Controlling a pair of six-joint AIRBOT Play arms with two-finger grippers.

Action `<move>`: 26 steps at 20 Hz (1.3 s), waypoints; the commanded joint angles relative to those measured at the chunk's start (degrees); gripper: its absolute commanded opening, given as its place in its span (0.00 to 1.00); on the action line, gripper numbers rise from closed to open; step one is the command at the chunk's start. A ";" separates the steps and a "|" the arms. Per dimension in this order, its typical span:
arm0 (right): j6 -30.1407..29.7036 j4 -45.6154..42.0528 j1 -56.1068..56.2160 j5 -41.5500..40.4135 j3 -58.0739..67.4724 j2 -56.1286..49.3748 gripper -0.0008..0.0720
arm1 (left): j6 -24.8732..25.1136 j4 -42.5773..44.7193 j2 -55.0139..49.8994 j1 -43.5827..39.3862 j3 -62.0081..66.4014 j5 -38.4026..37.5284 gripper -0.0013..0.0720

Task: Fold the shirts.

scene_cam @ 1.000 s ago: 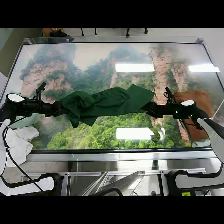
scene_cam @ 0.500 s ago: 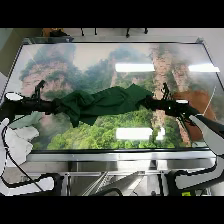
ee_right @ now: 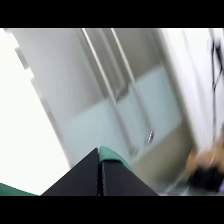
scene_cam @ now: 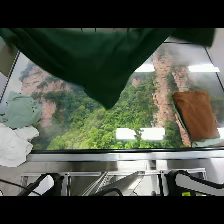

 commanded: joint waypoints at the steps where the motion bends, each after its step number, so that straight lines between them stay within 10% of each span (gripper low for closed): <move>1: 5.07 -4.37 -8.70 -4.35 15.54 4.70 0.04 | -1.46 -0.37 7.69 9.14 16.00 12.17 0.04; 7: 6.67 -17.55 -12.92 -2.08 14.93 9.68 0.04 | -0.11 -0.39 17.64 21.07 0.90 15.56 0.04; 13: 8.15 -15.43 -5.86 17.77 -4.96 0.28 0.04 | 6.45 10.78 6.05 -7.87 -13.99 1.11 0.04; 20: 8.17 -41.57 13.40 3.26 -36.04 -15.87 0.04 | 6.45 39.82 -16.61 -34.80 -36.48 11.17 0.04; 23: 8.17 -40.94 12.81 0.00 -37.18 -21.73 0.44 | 6.43 40.98 -26.01 -35.82 -38.91 13.57 0.04; 26: 8.94 -41.07 9.38 2.78 -35.78 -19.56 0.44 | 6.10 39.82 -31.50 -33.83 -34.42 10.45 0.04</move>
